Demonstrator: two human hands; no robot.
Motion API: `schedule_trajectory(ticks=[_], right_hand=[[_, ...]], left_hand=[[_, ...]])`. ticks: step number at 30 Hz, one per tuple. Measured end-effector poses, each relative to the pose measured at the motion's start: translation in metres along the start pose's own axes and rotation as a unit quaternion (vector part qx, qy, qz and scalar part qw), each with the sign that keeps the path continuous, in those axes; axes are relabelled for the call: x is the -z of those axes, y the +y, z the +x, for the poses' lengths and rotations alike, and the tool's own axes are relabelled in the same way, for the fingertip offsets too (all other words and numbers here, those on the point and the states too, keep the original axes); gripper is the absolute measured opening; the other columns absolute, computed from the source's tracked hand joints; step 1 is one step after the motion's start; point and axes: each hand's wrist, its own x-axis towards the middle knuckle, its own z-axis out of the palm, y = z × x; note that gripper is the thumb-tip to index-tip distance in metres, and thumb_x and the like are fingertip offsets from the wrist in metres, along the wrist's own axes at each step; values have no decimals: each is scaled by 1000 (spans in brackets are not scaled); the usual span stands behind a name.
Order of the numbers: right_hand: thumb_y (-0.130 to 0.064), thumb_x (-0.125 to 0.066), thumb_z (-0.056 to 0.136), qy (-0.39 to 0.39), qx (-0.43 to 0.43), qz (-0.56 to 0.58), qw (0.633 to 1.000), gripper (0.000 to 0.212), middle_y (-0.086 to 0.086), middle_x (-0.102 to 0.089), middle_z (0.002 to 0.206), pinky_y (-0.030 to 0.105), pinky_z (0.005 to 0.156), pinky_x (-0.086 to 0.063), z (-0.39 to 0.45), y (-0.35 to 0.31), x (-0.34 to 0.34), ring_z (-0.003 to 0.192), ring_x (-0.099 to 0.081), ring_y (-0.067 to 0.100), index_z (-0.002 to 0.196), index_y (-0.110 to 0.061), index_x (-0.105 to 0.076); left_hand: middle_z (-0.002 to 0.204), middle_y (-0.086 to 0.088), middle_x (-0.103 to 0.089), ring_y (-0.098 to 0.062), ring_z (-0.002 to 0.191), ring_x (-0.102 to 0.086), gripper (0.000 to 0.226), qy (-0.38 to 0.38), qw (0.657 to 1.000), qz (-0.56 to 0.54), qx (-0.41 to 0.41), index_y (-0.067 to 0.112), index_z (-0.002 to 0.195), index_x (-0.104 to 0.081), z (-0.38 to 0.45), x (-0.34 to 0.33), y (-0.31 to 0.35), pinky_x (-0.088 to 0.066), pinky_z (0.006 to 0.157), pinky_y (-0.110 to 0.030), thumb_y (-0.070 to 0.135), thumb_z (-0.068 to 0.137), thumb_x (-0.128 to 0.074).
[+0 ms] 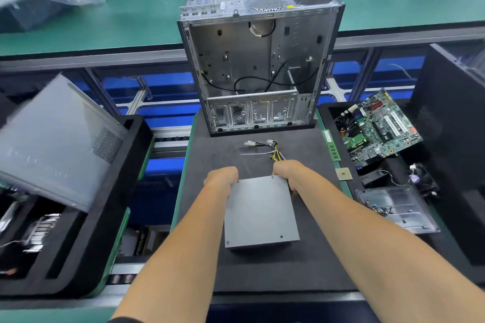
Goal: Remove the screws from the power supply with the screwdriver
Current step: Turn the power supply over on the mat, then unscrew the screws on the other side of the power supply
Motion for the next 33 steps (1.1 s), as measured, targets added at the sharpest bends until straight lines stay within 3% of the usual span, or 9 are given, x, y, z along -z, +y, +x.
schedule_trajectory(ticks=[3,10,14,17,21,25,29,31,33], right_hand=[[-8,-52,81,5,3,8,1000,26,11,-58,86,34,69,-46,0,-1,1,73,-56,26,107,-4,-55],[-10,-58,84,-36,-20,30,999,21,9,-61,92,41,92,-51,-5,2,8,85,-60,26,104,-4,-59],[-19,-61,91,-88,-38,19,995,17,5,-68,61,49,87,-55,-9,2,15,74,-65,25,76,-12,-64],[-38,-56,94,-80,-38,22,996,24,3,-65,78,48,87,-55,-3,4,13,79,-66,24,91,-14,-59],[-51,-49,95,-81,-28,27,996,37,6,-67,102,47,92,-52,3,10,12,99,-66,26,112,-20,-56],[-53,-47,95,-79,-15,24,996,46,8,-69,104,40,87,-54,0,14,15,96,-67,26,116,-14,-57],[-26,-58,86,102,101,-58,988,19,14,-66,91,32,63,-51,-1,18,35,76,-62,30,92,-7,-58],[-17,-56,81,199,141,-167,955,11,17,-65,100,31,66,-45,3,22,46,87,-61,34,76,-8,-52],[-21,-58,81,203,134,-250,937,15,18,-62,112,34,74,-47,8,28,48,102,-59,37,88,-7,-57]], left_hand=[[120,-12,-61,-25,71,-56,46,0,1000,19,-12,2,117,-60,-1,1,2,-42,54,-22,8,73,-47],[112,-15,-64,-31,94,-66,45,1,999,-49,12,2,110,-60,1,4,-2,-52,75,-34,7,66,-52],[109,-14,-62,-30,90,-65,29,15,999,-26,-26,-1,102,-58,-4,2,0,-53,75,-33,8,75,-50],[103,-12,-56,-31,91,-58,23,45,993,69,-87,2,104,-54,-7,-4,-3,-48,75,-31,13,85,-48],[80,-7,-61,-28,75,-55,24,74,949,183,-244,6,73,-56,-16,-11,2,-46,68,-30,24,88,-53],[86,3,-66,-18,84,-59,20,-41,889,238,-389,16,87,-70,-28,-25,10,-49,77,-32,34,85,-62],[97,-2,-61,-20,95,-56,18,-25,868,255,-425,15,93,-69,-25,-32,4,-43,80,-30,31,84,-65],[97,1,-57,-19,97,-55,18,-25,869,244,-430,16,95,-68,-24,-32,2,-42,82,-29,30,84,-65],[102,2,-56,-19,101,-53,24,-39,854,274,-441,18,102,-65,-25,-32,1,-43,89,-33,34,85,-64]])
